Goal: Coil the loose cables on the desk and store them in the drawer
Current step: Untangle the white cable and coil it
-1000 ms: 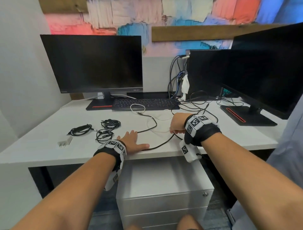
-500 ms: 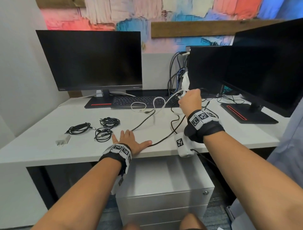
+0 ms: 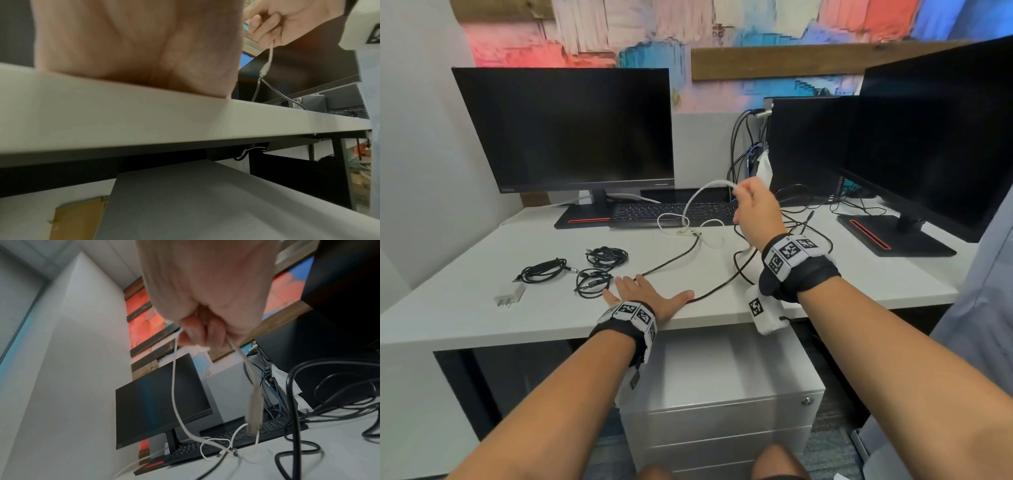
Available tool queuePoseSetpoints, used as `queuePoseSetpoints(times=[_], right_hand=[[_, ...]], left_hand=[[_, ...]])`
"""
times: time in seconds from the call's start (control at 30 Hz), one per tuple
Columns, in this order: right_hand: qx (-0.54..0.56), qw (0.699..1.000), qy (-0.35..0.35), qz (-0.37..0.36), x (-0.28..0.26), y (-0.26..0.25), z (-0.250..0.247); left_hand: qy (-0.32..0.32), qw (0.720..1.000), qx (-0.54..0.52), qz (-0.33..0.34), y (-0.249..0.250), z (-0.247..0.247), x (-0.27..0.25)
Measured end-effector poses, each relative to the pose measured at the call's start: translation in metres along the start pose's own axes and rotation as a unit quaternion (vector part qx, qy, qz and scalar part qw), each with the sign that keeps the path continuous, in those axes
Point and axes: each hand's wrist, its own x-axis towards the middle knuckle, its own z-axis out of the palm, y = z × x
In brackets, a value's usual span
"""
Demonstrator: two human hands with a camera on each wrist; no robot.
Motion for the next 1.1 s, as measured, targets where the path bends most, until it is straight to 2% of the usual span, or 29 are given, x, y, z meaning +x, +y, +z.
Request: queuePoseSetpoints(times=[0.1, 0.2, 0.27, 0.3, 0.37, 0.47, 0.53, 0.67, 0.73, 0.8, 0.87, 0.97, 1.0, 1.1], right_hand=[[-0.057, 0.994, -0.093, 0.007, -0.005, -0.001, 0.003], [-0.041, 0.992, -0.117, -0.002, -0.006, -0.001, 0.002], [-0.035, 0.991, -0.128, -0.018, -0.006, -0.002, 0.0], [-0.037, 0.99, -0.131, -0.03, -0.006, -0.004, -0.002], [-0.035, 0.989, -0.134, -0.048, -0.006, -0.007, -0.003], [-0.005, 0.988, -0.145, -0.053, -0.006, -0.012, -0.004], [0.012, 0.987, -0.15, -0.053, -0.007, -0.015, -0.005], [-0.022, 0.981, -0.19, -0.03, -0.011, -0.016, -0.014], [-0.047, 0.973, -0.226, 0.013, -0.014, -0.012, -0.015], [0.008, 0.967, -0.241, 0.079, -0.016, -0.011, -0.012], [0.143, 0.958, -0.207, 0.136, -0.015, -0.015, -0.011], [0.329, 0.921, -0.132, 0.161, -0.007, -0.023, -0.013], [0.372, 0.908, -0.108, 0.161, -0.004, -0.025, -0.014], [0.457, 0.872, -0.065, 0.165, 0.0, -0.03, -0.013]], left_hand=[[-0.007, 0.999, -0.017, 0.03, -0.003, -0.002, 0.003], [0.006, 0.996, -0.066, 0.061, -0.006, -0.015, 0.01], [0.057, 0.986, -0.121, 0.103, -0.006, -0.03, 0.017], [0.089, 0.972, -0.168, 0.139, -0.005, -0.039, 0.019], [0.138, 0.927, -0.265, 0.225, 0.002, -0.059, 0.016], [0.192, 0.87, -0.332, 0.311, 0.021, -0.082, 0.003], [0.217, 0.86, -0.347, 0.304, 0.03, -0.091, -0.001], [0.288, 0.859, -0.353, 0.234, 0.032, -0.103, 0.007], [0.261, 0.848, -0.411, 0.211, 0.032, -0.107, 0.011], [0.196, 0.831, -0.479, 0.202, 0.032, -0.105, 0.01], [0.154, 0.836, -0.478, 0.222, 0.03, -0.096, 0.01], [0.137, 0.896, -0.318, 0.278, 0.024, -0.078, 0.011], [0.127, 0.908, -0.268, 0.296, 0.024, -0.073, 0.01], [0.105, 0.909, -0.189, 0.357, 0.025, -0.059, 0.011]])
